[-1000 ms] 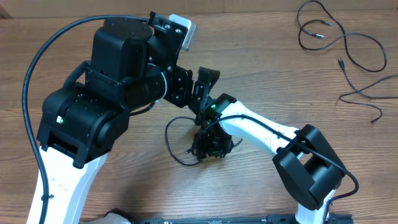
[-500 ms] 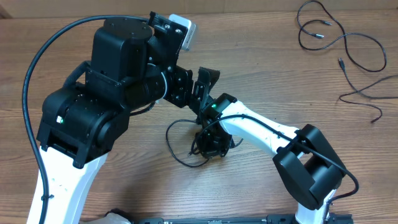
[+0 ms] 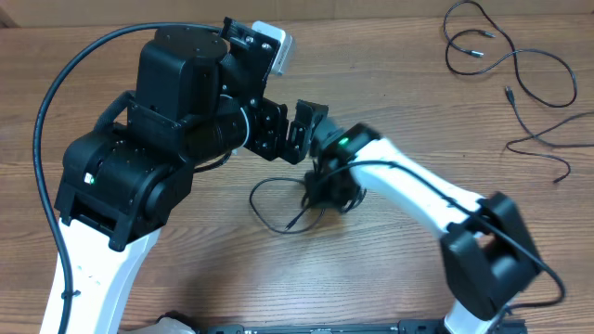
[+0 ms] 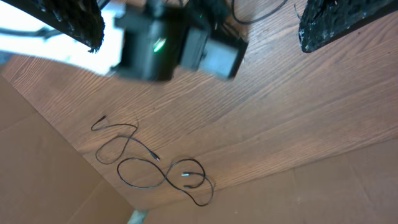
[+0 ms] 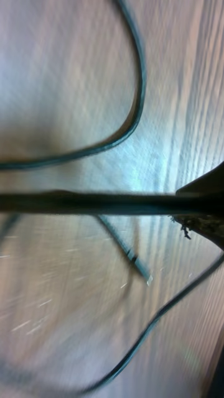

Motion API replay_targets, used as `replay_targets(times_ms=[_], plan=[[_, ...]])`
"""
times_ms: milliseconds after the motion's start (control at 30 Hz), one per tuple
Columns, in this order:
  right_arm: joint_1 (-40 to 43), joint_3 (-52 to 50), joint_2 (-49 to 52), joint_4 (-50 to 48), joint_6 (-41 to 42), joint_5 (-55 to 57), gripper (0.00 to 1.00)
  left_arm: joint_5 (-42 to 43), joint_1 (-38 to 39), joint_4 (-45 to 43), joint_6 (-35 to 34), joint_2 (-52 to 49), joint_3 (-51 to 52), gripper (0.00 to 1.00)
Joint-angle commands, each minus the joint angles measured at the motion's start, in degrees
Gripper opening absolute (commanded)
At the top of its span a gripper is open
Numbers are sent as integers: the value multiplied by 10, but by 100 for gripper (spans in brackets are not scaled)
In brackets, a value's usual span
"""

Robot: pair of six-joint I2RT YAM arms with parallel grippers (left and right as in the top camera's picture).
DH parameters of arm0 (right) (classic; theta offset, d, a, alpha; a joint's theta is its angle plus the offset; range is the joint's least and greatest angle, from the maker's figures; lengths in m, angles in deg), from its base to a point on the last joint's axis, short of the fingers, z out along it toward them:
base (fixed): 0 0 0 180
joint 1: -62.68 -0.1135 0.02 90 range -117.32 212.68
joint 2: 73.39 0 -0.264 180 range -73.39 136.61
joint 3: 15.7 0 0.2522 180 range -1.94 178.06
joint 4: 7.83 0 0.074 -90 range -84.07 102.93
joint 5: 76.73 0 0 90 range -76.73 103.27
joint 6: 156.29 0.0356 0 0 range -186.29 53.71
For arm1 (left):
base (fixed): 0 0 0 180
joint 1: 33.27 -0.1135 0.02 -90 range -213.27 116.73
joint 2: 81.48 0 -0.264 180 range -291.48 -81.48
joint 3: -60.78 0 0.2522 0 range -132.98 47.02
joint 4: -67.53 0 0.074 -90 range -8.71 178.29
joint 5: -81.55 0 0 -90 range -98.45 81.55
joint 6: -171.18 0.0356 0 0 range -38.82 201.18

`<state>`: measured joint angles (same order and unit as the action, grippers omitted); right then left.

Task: Untangle cables
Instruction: 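Lift the cable and carry it back right with the right gripper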

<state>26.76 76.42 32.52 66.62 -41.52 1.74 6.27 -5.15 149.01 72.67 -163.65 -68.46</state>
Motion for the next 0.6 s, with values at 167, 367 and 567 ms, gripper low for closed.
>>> replay_targets(times_ms=[167, 367, 567], plan=[[101, 69, -113, -1, 7, 12, 4, -3, 0, -2, 8, 4, 2, 100], [145, 96, -181, -2, 5, 12, 4, -3, 0, -2, 8, 4, 2, 100], [153, 106, -239, -16, 3, 17, 4, -3, 0, -2, 8, 4, 2, 100]])
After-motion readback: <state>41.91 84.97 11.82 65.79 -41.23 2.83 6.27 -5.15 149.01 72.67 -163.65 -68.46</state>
